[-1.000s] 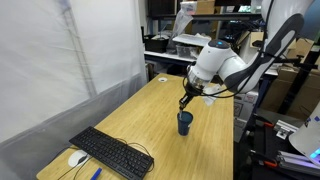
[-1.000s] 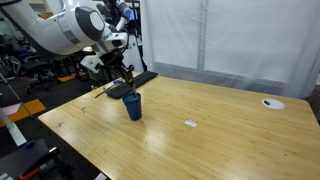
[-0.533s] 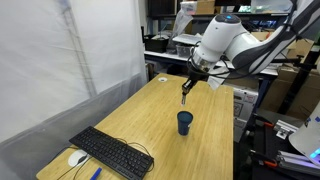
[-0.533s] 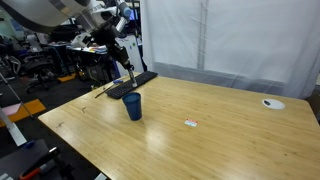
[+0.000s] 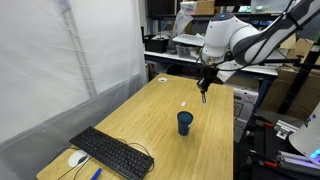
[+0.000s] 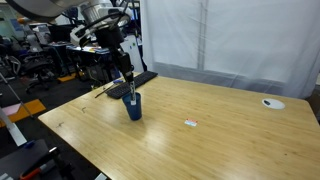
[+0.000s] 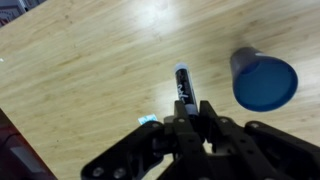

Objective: Remove the marker from the cup.

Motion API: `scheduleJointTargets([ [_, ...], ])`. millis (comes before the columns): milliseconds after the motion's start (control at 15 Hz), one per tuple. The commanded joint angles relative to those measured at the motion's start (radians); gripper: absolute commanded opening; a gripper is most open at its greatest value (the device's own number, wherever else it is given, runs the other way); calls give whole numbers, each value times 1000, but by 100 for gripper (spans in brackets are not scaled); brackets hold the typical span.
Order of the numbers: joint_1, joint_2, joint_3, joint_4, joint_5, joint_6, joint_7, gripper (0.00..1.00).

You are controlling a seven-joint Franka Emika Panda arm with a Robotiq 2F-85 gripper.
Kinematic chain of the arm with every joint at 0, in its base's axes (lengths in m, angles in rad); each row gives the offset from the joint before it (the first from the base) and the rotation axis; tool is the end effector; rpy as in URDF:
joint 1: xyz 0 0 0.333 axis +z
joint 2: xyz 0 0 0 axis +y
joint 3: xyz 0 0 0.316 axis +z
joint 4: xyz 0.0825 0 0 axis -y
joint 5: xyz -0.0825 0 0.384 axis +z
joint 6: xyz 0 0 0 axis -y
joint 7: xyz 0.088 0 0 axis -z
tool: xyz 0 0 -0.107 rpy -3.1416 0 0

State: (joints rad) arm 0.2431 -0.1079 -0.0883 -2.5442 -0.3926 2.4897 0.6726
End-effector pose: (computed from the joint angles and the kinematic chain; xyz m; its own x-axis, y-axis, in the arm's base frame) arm 0.4472 0.0722 0.3146 0.9680 -0.1919 0.1620 -0.2197 -0.9594 0.1767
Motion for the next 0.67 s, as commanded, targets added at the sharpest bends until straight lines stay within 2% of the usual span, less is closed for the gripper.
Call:
scheduleJointTargets([
  [0, -97, 42, 48, 18, 183, -91, -190, 5],
  [200, -142, 97, 50, 62, 273, -180, -310, 5],
  [600, -169, 242, 52, 220, 269, -301, -342, 5],
])
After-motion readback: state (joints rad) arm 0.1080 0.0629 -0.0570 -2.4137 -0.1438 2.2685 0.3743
